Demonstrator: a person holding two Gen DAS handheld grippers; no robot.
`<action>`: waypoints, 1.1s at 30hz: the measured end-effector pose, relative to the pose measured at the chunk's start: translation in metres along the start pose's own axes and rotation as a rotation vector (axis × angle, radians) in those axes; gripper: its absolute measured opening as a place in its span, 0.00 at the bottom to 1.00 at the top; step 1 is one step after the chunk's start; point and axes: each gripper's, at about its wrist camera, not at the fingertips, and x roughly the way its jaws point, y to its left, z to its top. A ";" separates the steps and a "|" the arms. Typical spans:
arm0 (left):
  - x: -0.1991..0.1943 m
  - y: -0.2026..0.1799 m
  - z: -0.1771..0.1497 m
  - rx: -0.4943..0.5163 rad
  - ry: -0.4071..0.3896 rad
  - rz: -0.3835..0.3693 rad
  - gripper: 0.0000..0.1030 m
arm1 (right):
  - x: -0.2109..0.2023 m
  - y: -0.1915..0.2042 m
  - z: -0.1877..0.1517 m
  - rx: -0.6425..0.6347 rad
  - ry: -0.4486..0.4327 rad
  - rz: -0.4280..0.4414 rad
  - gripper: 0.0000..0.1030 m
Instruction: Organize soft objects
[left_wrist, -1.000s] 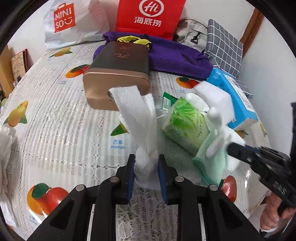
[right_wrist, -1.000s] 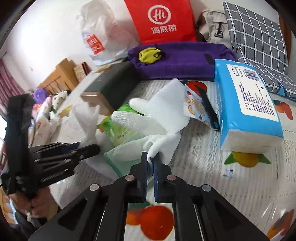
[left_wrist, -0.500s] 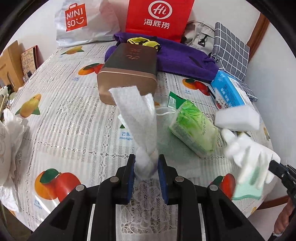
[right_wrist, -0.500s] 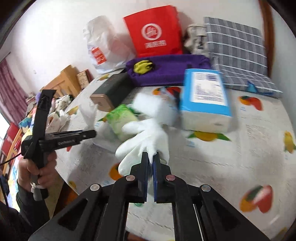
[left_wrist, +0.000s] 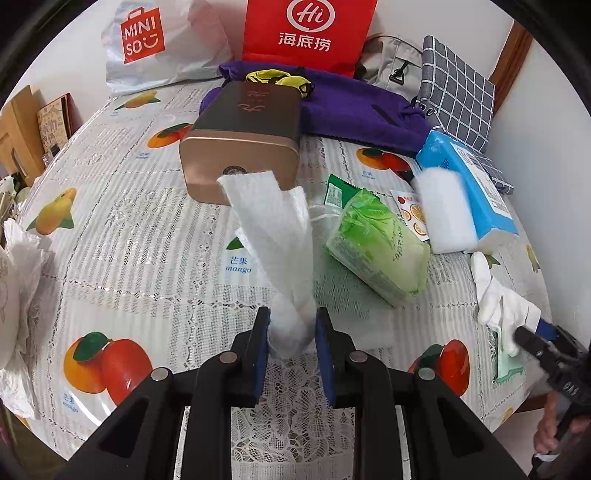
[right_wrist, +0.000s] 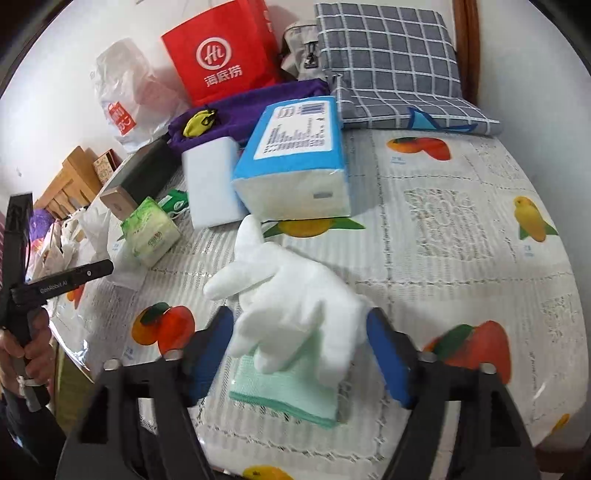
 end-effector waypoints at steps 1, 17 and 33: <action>0.001 0.001 0.000 -0.001 0.002 -0.002 0.22 | 0.005 0.003 -0.001 -0.008 0.012 0.000 0.74; 0.004 0.009 -0.006 -0.016 -0.009 0.005 0.22 | 0.032 0.029 -0.016 -0.085 -0.035 -0.171 0.78; -0.005 0.011 -0.007 -0.017 -0.018 -0.022 0.17 | 0.023 0.030 -0.015 -0.064 -0.015 -0.189 0.31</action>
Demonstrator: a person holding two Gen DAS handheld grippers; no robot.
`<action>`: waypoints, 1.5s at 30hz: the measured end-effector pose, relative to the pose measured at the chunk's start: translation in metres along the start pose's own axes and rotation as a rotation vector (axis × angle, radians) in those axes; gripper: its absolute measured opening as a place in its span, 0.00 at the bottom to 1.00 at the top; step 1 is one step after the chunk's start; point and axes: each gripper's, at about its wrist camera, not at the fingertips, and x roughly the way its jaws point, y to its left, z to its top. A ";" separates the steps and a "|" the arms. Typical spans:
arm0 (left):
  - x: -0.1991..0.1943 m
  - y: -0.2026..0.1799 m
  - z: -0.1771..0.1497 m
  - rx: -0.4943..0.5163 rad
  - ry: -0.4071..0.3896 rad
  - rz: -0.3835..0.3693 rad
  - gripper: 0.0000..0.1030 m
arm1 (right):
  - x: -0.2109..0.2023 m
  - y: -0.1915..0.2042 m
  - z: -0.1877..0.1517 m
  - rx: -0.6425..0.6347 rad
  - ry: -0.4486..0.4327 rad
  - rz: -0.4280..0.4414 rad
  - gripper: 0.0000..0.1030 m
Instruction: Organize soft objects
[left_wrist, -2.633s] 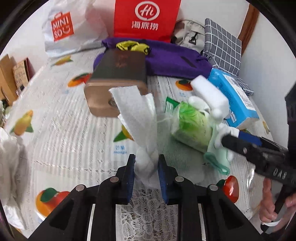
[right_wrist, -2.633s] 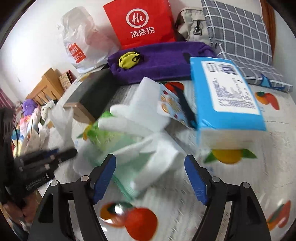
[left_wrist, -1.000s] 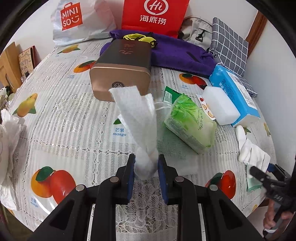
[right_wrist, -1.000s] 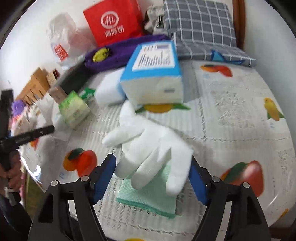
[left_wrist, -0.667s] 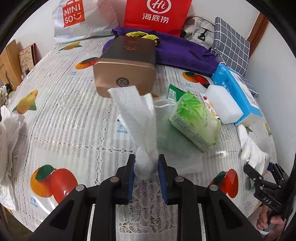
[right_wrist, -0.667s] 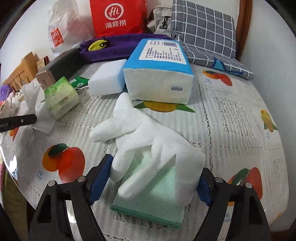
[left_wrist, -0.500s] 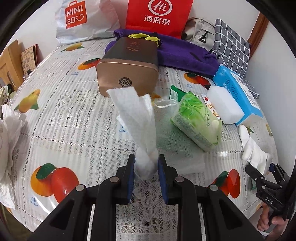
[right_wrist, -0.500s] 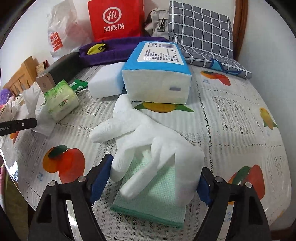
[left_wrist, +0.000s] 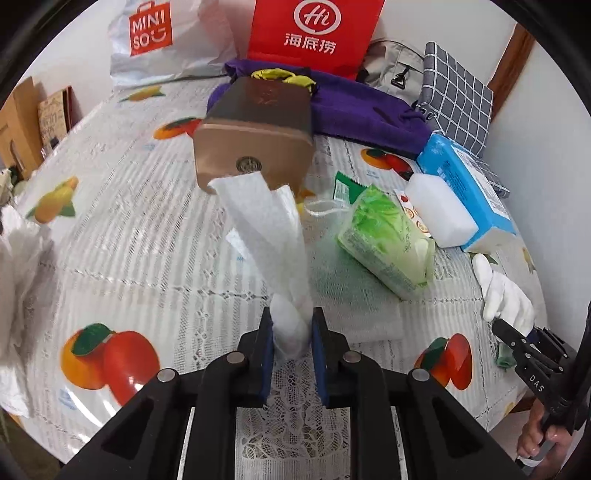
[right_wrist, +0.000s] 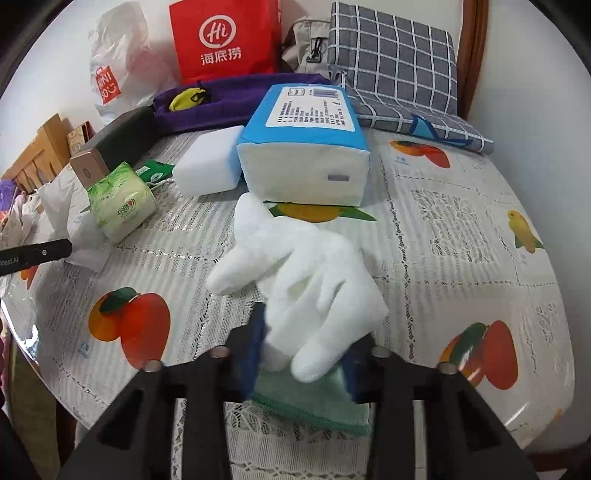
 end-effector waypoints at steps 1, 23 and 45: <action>-0.004 -0.002 0.002 0.006 -0.007 0.000 0.17 | -0.001 0.000 0.001 -0.003 0.007 0.003 0.28; -0.077 -0.019 0.058 0.043 -0.134 0.042 0.17 | -0.090 0.000 0.074 -0.007 -0.175 0.126 0.26; -0.043 -0.013 0.142 0.039 -0.126 0.064 0.17 | -0.062 0.001 0.183 -0.016 -0.206 0.110 0.26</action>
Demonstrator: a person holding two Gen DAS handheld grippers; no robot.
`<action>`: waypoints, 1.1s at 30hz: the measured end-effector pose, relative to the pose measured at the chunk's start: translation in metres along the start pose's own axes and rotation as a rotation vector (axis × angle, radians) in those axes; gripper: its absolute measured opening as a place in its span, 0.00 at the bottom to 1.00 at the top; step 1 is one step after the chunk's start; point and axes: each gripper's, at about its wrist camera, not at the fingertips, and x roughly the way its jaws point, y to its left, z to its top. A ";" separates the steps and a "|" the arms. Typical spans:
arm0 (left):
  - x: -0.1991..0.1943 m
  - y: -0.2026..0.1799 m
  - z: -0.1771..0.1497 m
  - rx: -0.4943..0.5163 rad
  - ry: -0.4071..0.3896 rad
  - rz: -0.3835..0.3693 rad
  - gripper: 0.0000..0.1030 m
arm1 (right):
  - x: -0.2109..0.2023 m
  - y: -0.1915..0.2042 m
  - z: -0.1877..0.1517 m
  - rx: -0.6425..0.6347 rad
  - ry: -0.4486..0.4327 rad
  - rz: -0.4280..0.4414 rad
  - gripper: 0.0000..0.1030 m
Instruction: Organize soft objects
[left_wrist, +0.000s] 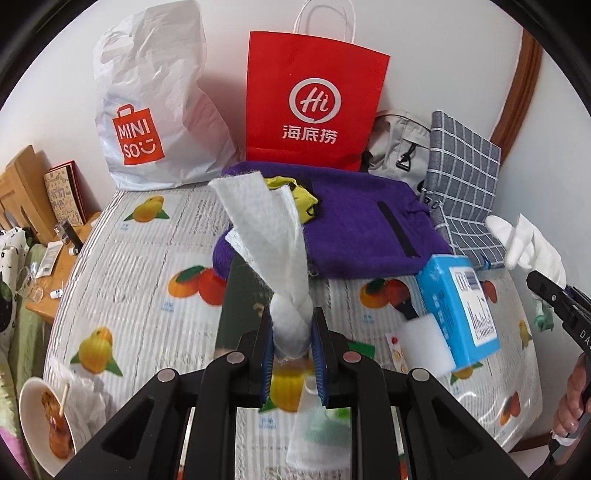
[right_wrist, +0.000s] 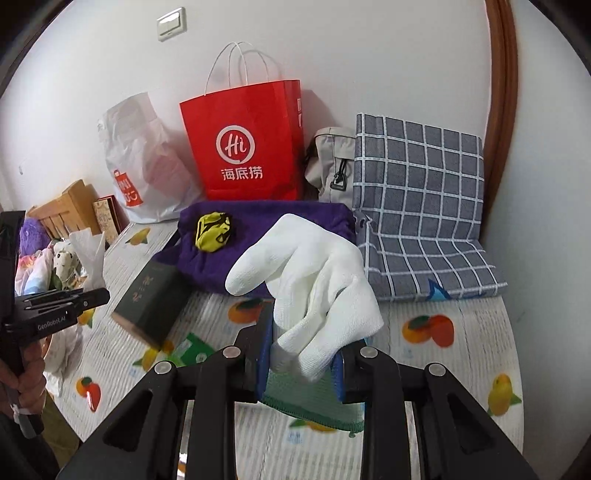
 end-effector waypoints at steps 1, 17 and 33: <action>0.003 0.001 0.004 -0.002 0.001 0.002 0.17 | 0.004 0.001 0.004 0.001 0.002 0.003 0.26; 0.054 0.015 0.068 -0.038 0.010 0.007 0.17 | 0.074 0.006 0.070 0.021 0.016 0.027 0.26; 0.106 0.017 0.113 -0.051 0.049 -0.010 0.17 | 0.152 0.022 0.110 -0.006 0.071 0.096 0.27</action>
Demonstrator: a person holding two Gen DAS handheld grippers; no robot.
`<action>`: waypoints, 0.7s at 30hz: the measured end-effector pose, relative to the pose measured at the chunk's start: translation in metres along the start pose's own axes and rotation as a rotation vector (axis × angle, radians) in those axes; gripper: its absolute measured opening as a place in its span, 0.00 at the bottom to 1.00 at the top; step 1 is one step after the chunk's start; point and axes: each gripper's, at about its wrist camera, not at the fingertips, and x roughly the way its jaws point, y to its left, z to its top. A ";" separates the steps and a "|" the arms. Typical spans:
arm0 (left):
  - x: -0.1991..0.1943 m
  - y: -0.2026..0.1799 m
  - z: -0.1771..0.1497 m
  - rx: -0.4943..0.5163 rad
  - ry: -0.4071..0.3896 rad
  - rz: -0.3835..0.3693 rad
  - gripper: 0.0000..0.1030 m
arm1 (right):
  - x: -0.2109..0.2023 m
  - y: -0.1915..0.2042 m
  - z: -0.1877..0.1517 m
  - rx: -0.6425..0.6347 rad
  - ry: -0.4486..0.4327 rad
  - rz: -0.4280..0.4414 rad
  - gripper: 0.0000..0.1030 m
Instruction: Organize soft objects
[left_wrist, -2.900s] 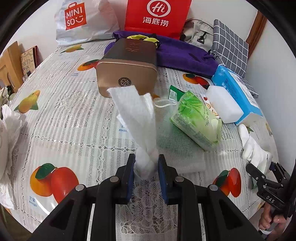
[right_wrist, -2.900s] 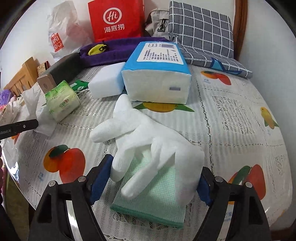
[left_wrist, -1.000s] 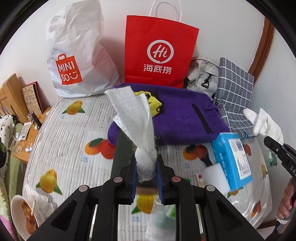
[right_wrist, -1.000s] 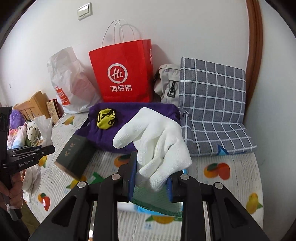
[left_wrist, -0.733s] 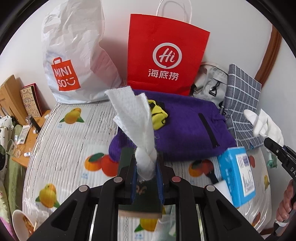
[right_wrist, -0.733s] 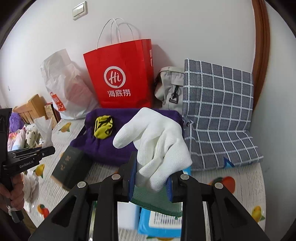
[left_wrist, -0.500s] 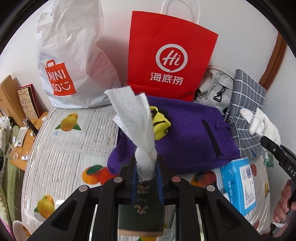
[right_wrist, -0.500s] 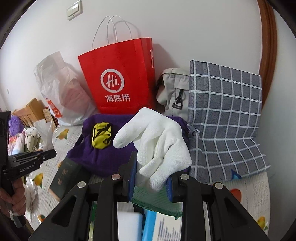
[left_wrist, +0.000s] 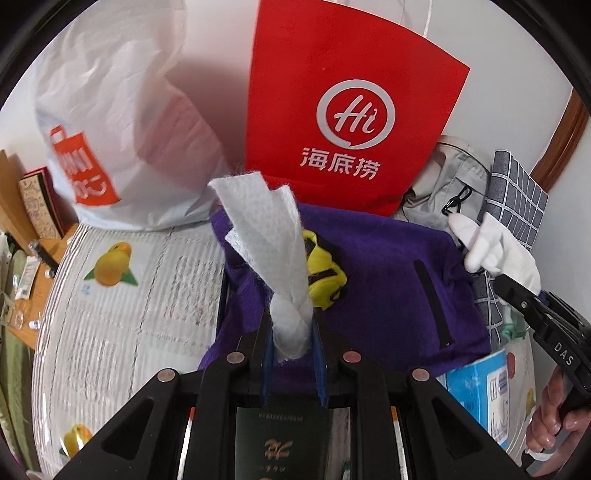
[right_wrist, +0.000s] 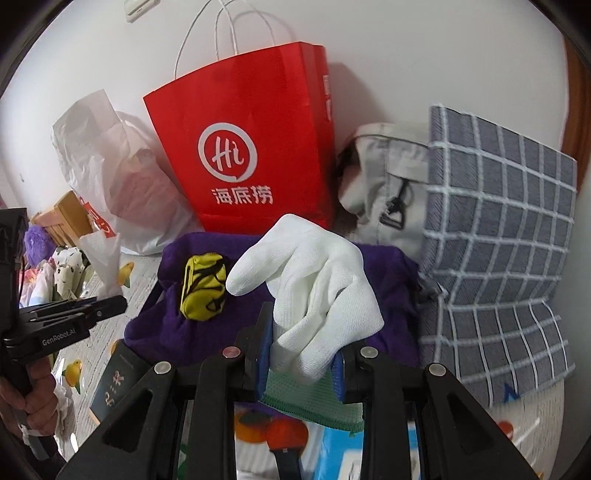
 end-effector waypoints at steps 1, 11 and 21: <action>0.003 -0.001 0.001 0.008 0.000 0.009 0.17 | 0.005 0.001 0.004 -0.010 0.005 0.000 0.27; 0.050 0.013 -0.011 -0.033 0.084 -0.014 0.17 | 0.048 -0.007 -0.005 -0.024 0.107 0.014 0.27; 0.066 0.006 -0.017 -0.024 0.121 -0.066 0.17 | 0.080 -0.018 -0.014 -0.033 0.210 0.020 0.27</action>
